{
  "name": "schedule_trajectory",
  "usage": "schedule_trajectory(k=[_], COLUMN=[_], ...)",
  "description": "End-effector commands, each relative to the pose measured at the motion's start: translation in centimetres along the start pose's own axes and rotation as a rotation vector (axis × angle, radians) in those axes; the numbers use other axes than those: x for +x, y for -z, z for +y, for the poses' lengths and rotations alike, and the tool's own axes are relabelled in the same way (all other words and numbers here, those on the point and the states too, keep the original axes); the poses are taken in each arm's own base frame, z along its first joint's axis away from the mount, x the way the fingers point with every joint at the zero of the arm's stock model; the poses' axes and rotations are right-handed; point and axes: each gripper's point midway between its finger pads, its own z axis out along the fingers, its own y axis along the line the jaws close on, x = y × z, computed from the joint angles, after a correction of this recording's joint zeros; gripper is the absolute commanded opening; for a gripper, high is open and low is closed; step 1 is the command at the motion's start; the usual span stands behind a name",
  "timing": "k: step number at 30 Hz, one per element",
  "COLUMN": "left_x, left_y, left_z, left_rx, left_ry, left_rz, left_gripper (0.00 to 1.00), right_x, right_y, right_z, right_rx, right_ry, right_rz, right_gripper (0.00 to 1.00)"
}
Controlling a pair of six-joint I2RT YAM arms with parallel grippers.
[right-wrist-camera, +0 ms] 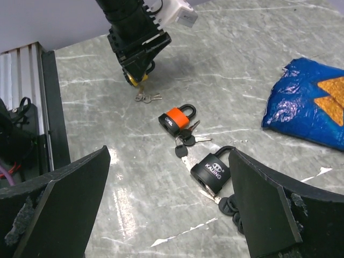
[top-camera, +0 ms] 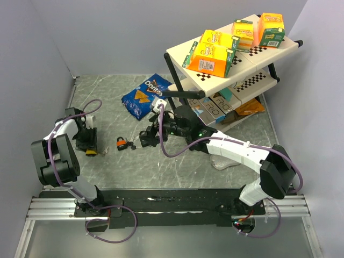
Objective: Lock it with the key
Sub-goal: Place the lock at the center of the board, then reset both arms
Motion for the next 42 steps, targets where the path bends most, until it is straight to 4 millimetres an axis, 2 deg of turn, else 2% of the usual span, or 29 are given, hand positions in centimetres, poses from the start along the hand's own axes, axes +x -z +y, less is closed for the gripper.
schedule_trajectory(k=[1, 3, 4, 6, 7, 8, 9, 13, 14, 16, 20, 23, 25, 26, 28, 29, 30, 31, 33, 34, 36, 37, 38, 40, 42], left_x=[-0.6, -0.7, -0.7, -1.0, -1.1, -1.4, -1.6, -3.2, -4.4, -5.5, -9.7, -12.1, -13.3, -13.5, -13.5, -13.6, -13.4, -12.7, -11.6, -10.7, -9.4, -8.5, -8.0, -6.9, -6.3], left_y=[-0.3, -0.1, -0.1, 0.4, 0.6, 0.9, 1.2, 3.3, 4.3, 6.4, 11.7, 16.0, 18.2, 19.6, 20.5, 21.9, 22.2, 21.6, 22.0, 20.8, 20.7, 19.5, 19.9, 18.9, 18.8], left_z=[0.1, 0.0, -0.1, -0.1, -0.2, -0.1, -0.2, -0.7, -1.0, -1.4, -2.4, -3.8, -5.4, -6.1, -8.3, -9.0, -9.9, -11.3, -13.3, -13.5, -14.2, -14.3, -14.5, -14.6, -14.5], left_rx=[0.001, 0.005, 0.010, 0.008, 0.011, 0.012, 0.014, 0.036, 0.052, 0.070, 0.110, 0.161, 0.196, 0.192, 0.179, 0.176, 0.180, 0.183, 0.226, 0.223, 0.243, 0.247, 0.260, 0.265, 0.264], left_ry=[-0.005, -0.005, -0.007, -0.005, -0.006, -0.004, -0.002, 0.003, -0.003, -0.013, -0.037, -0.037, -0.035, -0.047, -0.086, -0.098, -0.112, -0.140, -0.129, -0.121, -0.120, -0.120, -0.124, -0.130, -0.125], left_rz=[-0.019, -0.021, -0.025, -0.039, -0.046, -0.054, -0.063, -0.114, -0.152, -0.203, -0.395, -0.542, -0.614, -0.662, -0.702, -0.763, -0.775, -0.766, -0.783, -0.754, -0.754, -0.729, -0.745, -0.733, -0.744], left_gripper=[0.26, 0.43, 0.58, 0.71, 0.83, 0.88, 0.99, 0.96, 0.96, 0.96, 0.96, 0.96, 0.96, 0.96, 0.96, 0.96, 0.96, 0.96, 0.96, 0.96, 0.96, 0.96, 0.96, 0.96, 0.96], right_x=[-4.2, -4.2, -4.4, -4.4, -4.5, -4.5, -4.6, -5.3, -5.6, -5.9, -6.3, -6.2, -6.2, -6.2, -5.7, -5.4, -5.2, -4.7, -3.9, -3.5, -2.3, -1.9, -1.5, -1.0, -0.6], right_y=[1.6, 1.7, 1.7, 1.8, 1.8, 1.9, 1.9, 2.1, 2.2, 2.4, 2.6, 2.9, 3.3, 3.6, 4.3, 4.5, 5.2, 5.5, 6.4, 6.6, 7.3, 7.6, 7.8, 8.3, 8.8], right_z=[0.6, 0.7, 0.7, 0.7, 0.7, 0.8, 0.8, 1.0, 1.1, 1.0, 1.6, 2.5, 3.3, 3.6, 4.3, 4.4, 4.6, 4.8, 5.1, 5.3, 5.6, 5.7, 5.8, 5.8, 6.0], right_rx=[-0.018, -0.022, -0.023, -0.021, -0.018, -0.021, -0.022, -0.029, -0.032, -0.030, -0.056, -0.094, -0.119, -0.129, -0.148, -0.154, -0.161, -0.168, -0.175, -0.178, -0.187, -0.186, -0.189, -0.181, -0.181], right_ry=[0.064, 0.071, 0.078, 0.082, 0.079, 0.079, 0.077, 0.077, 0.081, 0.090, 0.113, 0.159, 0.189, 0.221, 0.248, 0.274, 0.288, 0.297, 0.326, 0.331, 0.338, 0.341, 0.346, 0.349, 0.357], right_rz=[-0.113, -0.114, -0.117, -0.119, -0.120, -0.119, -0.121, -0.134, -0.139, -0.145, -0.152, -0.153, -0.157, -0.159, -0.154, -0.151, -0.151, -0.140, -0.131, -0.125, -0.104, -0.099, -0.088, -0.080, -0.075], right_gripper=[1.00, 1.00, 1.00, 1.00, 1.00, 1.00, 1.00, 1.00, 1.00, 1.00, 1.00, 1.00, 1.00, 1.00, 1.00, 1.00, 1.00, 1.00, 1.00, 1.00, 1.00, 1.00, 1.00, 1.00, 1.00])
